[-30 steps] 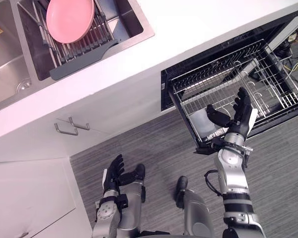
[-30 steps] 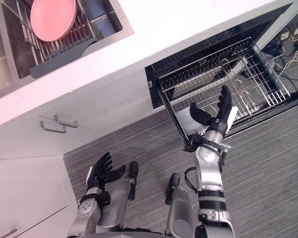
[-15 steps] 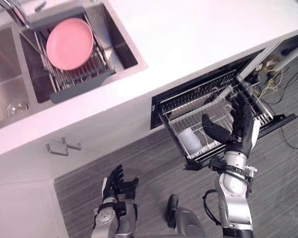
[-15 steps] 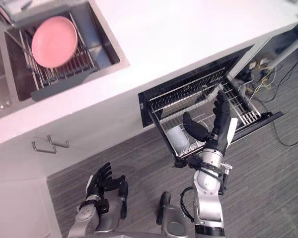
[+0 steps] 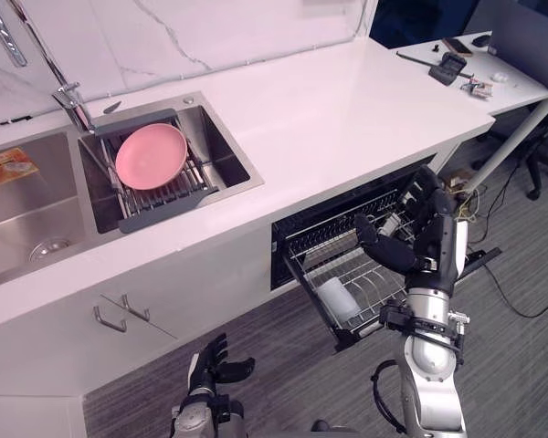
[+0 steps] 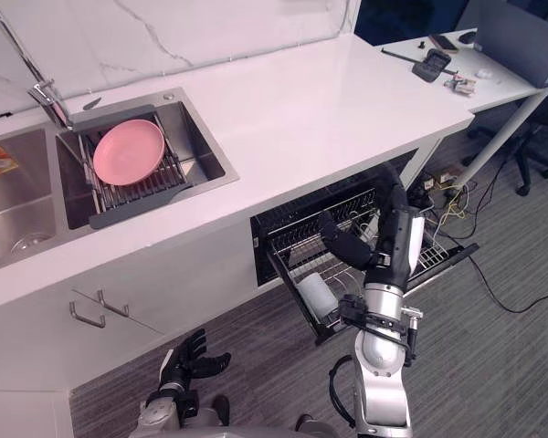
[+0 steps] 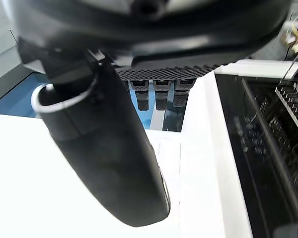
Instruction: Walk over to the sink, pick up the cup, carry it to the dishwasher, place the cup inside the dishwasher, then close the dishwasher door
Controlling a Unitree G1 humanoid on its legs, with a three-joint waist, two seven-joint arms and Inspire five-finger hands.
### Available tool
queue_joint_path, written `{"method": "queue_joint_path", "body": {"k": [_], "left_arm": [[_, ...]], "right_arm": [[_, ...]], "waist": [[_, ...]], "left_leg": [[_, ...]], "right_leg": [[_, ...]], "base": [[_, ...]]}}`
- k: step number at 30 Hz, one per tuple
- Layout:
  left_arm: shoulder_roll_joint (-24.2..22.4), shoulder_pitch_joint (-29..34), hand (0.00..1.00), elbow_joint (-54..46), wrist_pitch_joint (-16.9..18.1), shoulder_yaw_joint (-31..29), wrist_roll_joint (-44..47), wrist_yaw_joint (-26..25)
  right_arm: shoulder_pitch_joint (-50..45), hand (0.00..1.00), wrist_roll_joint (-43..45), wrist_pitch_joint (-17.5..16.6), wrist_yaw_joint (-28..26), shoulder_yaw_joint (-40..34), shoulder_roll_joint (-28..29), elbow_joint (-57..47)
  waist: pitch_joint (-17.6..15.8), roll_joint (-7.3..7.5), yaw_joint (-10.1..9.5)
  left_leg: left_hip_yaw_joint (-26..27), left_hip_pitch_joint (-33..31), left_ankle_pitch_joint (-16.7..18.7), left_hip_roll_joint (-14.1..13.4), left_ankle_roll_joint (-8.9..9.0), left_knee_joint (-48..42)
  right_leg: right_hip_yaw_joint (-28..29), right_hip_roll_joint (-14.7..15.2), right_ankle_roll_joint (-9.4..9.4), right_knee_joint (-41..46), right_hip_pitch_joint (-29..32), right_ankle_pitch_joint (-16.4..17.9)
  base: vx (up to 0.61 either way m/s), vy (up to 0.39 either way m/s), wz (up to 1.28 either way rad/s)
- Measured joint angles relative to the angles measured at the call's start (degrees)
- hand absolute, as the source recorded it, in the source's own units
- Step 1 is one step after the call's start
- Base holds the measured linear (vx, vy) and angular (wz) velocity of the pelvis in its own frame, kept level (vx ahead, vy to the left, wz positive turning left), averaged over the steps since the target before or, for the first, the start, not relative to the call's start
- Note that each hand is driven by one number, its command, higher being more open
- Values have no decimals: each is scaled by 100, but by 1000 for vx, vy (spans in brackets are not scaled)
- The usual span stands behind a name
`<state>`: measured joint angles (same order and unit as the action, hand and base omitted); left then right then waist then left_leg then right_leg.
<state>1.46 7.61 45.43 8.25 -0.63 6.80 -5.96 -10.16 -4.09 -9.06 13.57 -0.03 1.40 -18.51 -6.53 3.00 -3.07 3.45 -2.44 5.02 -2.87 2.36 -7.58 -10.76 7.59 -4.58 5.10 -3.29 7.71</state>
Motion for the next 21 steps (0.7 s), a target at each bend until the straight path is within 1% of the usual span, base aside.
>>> {"method": "queue_joint_path", "body": {"k": [2, 4, 6, 7, 8, 9, 10, 11, 12, 13, 14, 15, 16, 17, 18, 19, 20, 21], "left_arm": [[37, 0, 90, 27, 17, 0, -1, 1], [50, -1, 90, 53, 35, -1, -4, 2], [47, -30, 90, 72, 74, -20, -6, -3], [54, -50, 90, 89, 88, -29, -7, -10], [70, -137, 90, 187, 88, -60, -10, -10], [80, -206, 90, 272, 78, -69, -11, -10], [76, -223, 90, 278, 77, -84, -12, -19], [76, -224, 90, 276, 77, -90, -12, -20], [87, -225, 90, 257, 83, -84, -12, -20], [122, -218, 90, 269, 79, -68, -14, -27], [148, -216, 90, 321, 78, -80, -32, -24], [174, -217, 90, 359, 69, -76, -51, -27], [237, -213, 90, 389, 67, -65, -116, -28], [285, -202, 90, 487, 66, -80, -131, -31], [334, -166, 90, 565, 36, -77, -134, -26], [355, -161, 90, 604, 25, -86, -113, -22], [399, -180, 90, 620, 16, -97, -131, -21], [421, -178, 90, 601, 15, -79, -128, -24]], "right_arm": [[-1, 90, 8, 0, -9, 61, -33, 19], [0, 90, 5, -2, -1, 60, -117, 25], [31, 90, -4, -15, 18, 75, -217, 42], [100, 90, -9, -19, 21, 85, -250, 105], [182, 90, -20, -19, 30, 83, -270, 177], [247, 90, -58, -19, 56, 84, -290, 223], [355, 90, -77, -19, 85, 84, -371, 269], [369, 90, -86, -19, 91, 82, -395, 269], [455, 90, -184, -18, 120, 89, -442, 307], [567, 90, -307, -17, 117, 109, -433, 369], [613, 90, -387, -16, 114, 116, -427, 371], [630, 90, -445, -16, 115, 115, -426, 372], [632, 90, -461, -16, 114, 115, -429, 376], [635, 90, -463, -14, 111, 112, -446, 427], [634, 90, -475, 10, 113, 91, -462, 490], [634, 90, -495, 16, 114, 80, -469, 518], [648, 90, -534, 34, 112, 50, -474, 562], [669, 90, -565, 37, 111, 45, -474, 593]], "waist": [[0, 0, 15], [-1, -2, 23], [-14, -24, 7], [-19, -31, 4], [-28, -41, -10], [-54, -52, -26], [-93, -97, -20], [-102, -107, -22], [-113, -105, -77], [-120, -91, -99], [-122, -94, -86], [-129, -87, -80], [-174, -34, -76], [-201, -27, -71], [-207, -24, -36], [-215, -10, -18], [-255, 63, 17], [-275, 93, 29]], "left_leg": [[-112, -44, -37, 27, -30, -1], [-323, -165, -94, 104, -48, -34], [-577, -503, -115, 147, -38, -247], [-537, -614, -149, 137, -62, -297], [-51, -700, -71, 100, -351, -261], [580, -725, -14, -96, -436, -333], [1174, -794, -51, -335, -392, -508], [1157, -811, -73, -318, -367, -525], [1095, -797, -66, -218, -374, -483], [1076, -747, -46, -105, -429, -412], [1010, -753, -2, -11, -501, -446], [979, -747, 36, 60, -537, -477], [971, -669, 85, 172, -594, -485], [950, -603, 160, 262, -641, -519], [877, -538, 239, 320, -694, -556], [827, -501, 267, 359, -714, -563], [715, -395, 323, 477, -787, -565], [667, -334, 334, 520, -787, -544]], "right_leg": [[-105, 1, 2, -24, -30, -19], [-328, 6, 2, -25, -49, -19], [-700, 33, 2, -24, -49, -19], [-868, 52, 2, -24, -50, -19], [-1074, 94, -2, -24, -73, -26], [-1222, 107, -7, -24, -104, -28], [-1434, 133, -20, -23, -171, -31], [-1476, 146, -25, -20, -182, -34], [-1520, 219, -46, -12, -200, -26], [-1525, 317, -88, 27, -212, -3], [-1585, 400, -153, 139, -214, 54], [-1619, 495, -218, 277, -210, 132], [-1637, 662, -280, 529, -204, 255], [-1637, 821, -214, 899, -180, 346], [-1597, 976, -159, 1423, -62, 375], [-1549, 1074, -133, 1761, 42, 379], [-1292, 1319, 54, 2677, 372, 293], [-1095, 1381, 202, 3050, 532, 202]], "base": [[-62, -9, 30], [-69, -15, 62], [-72, -1, 83], [-90, 23, 89], [-99, 33, 89], [-73, 36, 103], [-34, 45, 76], [2, 102, 67], [12, 154, 32], [19, 161, 33], [23, 117, 26], [44, 128, 28], [63, 164, 25], [93, 237, 28], [66, 164, 27], [126, 198, 44], [126, 127, 38], [207, 170, 42]]}}
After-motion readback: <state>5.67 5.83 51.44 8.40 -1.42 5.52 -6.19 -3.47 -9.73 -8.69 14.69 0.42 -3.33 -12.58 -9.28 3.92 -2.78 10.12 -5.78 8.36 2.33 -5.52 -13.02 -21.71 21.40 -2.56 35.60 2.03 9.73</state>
